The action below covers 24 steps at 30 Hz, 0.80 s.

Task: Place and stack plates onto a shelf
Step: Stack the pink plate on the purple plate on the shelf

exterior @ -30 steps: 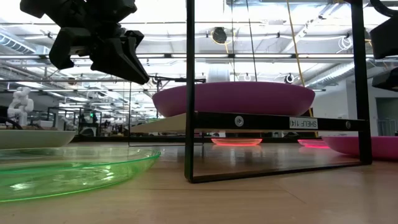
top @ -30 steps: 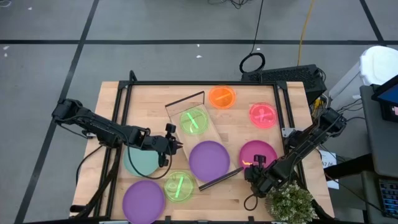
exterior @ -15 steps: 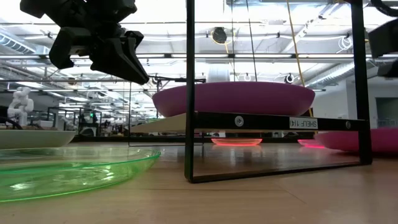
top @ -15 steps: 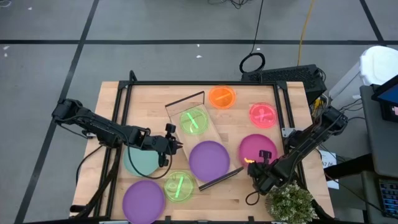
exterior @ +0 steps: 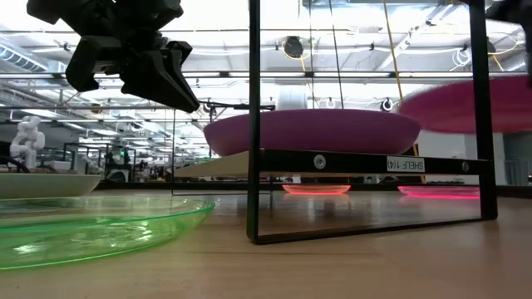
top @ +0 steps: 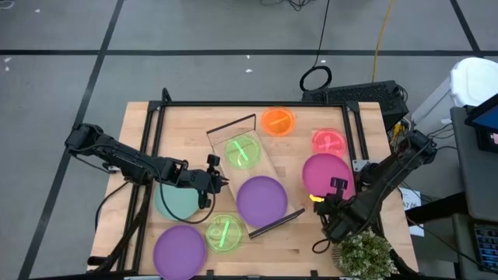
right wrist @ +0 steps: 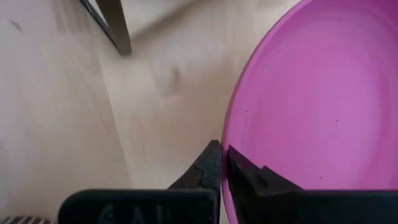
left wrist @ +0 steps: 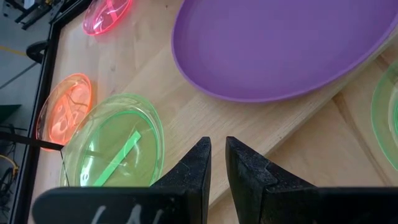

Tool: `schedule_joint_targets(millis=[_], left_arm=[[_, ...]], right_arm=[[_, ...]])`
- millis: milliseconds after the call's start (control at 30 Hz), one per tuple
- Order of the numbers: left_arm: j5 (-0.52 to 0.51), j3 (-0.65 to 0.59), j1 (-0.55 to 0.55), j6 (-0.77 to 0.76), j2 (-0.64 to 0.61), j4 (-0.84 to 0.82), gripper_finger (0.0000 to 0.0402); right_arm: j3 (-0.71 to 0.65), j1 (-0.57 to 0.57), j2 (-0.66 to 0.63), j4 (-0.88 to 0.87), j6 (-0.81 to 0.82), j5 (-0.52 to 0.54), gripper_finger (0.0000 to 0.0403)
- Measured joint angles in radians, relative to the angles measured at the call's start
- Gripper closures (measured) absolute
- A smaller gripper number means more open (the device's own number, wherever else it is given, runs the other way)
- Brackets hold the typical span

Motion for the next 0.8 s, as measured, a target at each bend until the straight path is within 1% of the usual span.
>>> schedule_joint_targets(millis=[100,167,267,367,500,800], left_arm=[[0.000,0.000,0.000,0.000,0.000,0.000,0.0345],[0.000,0.000,0.000,0.000,0.000,0.000,0.0345],[0.000,0.000,0.000,0.001,0.000,0.000,0.0345],[0.000,0.000,0.000,0.001,0.000,0.000,0.0345],[0.000,0.000,0.000,0.001,0.000,0.000,0.0345],[0.002,0.000,0.000,-0.021,0.000,-0.007,0.0345]], right_arm=[[0.060,-0.015,0.000,-0.042,-0.026,0.038,0.0402],[0.093,-0.036,0.000,-0.055,-0.058,0.042,0.0402],[0.131,-0.078,0.000,-0.049,-0.142,0.044,0.0402],[0.155,-0.121,0.000,-0.031,-0.247,0.074,0.0402],[0.174,-0.179,0.000,0.031,-0.430,0.091,0.0403],[0.175,-0.279,0.000,0.202,-0.959,0.091,0.0403]])
